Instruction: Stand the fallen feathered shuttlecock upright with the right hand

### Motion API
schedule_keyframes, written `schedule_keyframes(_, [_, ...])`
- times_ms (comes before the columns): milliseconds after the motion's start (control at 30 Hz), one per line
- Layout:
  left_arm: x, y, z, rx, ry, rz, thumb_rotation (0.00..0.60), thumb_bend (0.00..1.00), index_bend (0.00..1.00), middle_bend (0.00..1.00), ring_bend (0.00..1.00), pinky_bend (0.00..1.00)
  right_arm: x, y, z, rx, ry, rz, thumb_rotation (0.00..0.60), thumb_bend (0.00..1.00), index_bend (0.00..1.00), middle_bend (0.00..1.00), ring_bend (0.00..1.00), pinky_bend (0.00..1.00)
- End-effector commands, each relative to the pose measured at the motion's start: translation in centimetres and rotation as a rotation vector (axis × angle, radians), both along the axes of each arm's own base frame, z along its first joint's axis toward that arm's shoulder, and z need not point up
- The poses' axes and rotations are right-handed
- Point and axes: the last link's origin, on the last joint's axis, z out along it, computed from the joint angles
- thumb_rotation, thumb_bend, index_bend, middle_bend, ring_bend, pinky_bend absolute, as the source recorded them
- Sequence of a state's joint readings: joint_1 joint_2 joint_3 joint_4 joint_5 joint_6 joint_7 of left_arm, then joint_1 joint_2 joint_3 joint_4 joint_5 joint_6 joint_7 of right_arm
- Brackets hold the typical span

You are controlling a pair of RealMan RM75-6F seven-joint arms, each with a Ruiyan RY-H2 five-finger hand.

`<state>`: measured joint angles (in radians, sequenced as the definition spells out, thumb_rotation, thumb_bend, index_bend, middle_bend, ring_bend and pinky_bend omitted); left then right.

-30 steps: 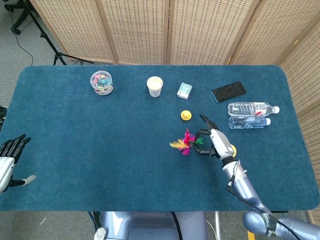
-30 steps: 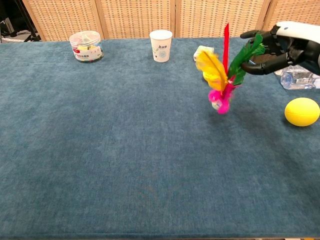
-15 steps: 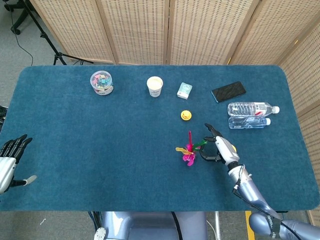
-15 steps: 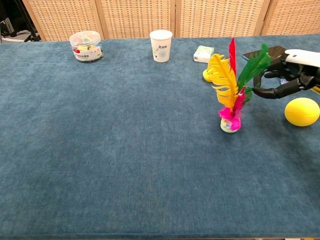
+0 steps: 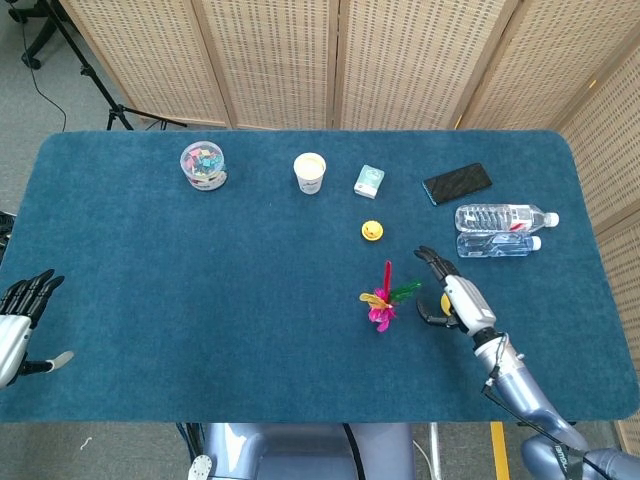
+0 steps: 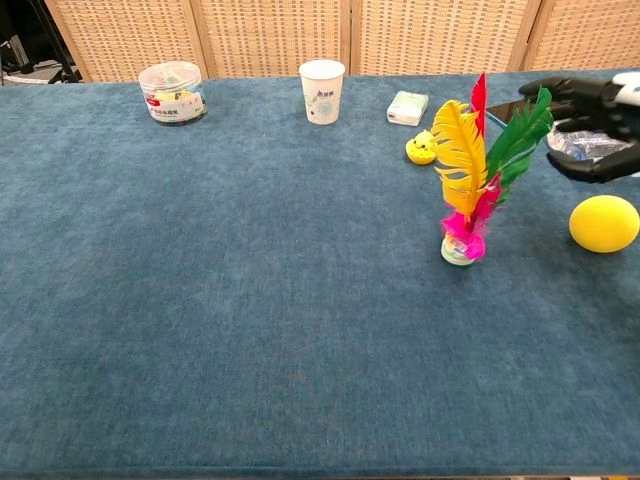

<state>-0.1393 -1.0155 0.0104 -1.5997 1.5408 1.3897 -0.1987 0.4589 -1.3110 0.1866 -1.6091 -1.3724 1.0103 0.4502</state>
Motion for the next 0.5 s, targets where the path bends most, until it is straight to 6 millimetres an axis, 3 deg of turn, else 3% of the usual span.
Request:
schedule_keyframes(33, [-0.1,0.0,0.1,0.003,-0.002,0.0,0.6,0.0,0.0,0.0,0.0,0.0,-0.2,0.9,2.5,-0.064,0.044,0.019,0.6,0.08,0.0,0.0,0.0,0.0])
schedule_keyframes(67, [-0.1,0.0,0.2,0.007,-0.002,-0.002,0.6,0.0,0.0,0.0,0.0,0.0,-0.5,1.2,3.6,-0.102,0.083,0.03,0.6,0.01,0.0,0.0,0.0,0.0])
schedule_keyframes(200, [-0.1,-0.2,0.4,0.017,-0.008,-0.007,0.6,0.0,0.0,0.0,0.0,0.0,-2.0,2.4,6.4,-0.241,0.241,0.062,0.6,0.0,0.0,0.0,0.0,0.0])
schedule_keyframes(300, [-0.2,-0.2,0.7,0.035,-0.008,-0.008,0.6,0.0,0.0,0.0,0.0,0.0,-4.6,4.2,8.4,-0.366,0.429,0.079,0.6,0.0,0.0,0.0,0.0,0.0])
schedule_keyframes(500, [-0.8,0.7,0.4,0.047,0.002,0.013,0.6,0.0,0.0,0.0,0.0,0.0,-8.5,7.5,9.2,-0.516,0.615,0.076,0.6,0.0,0.0,0.0,0.0,0.0])
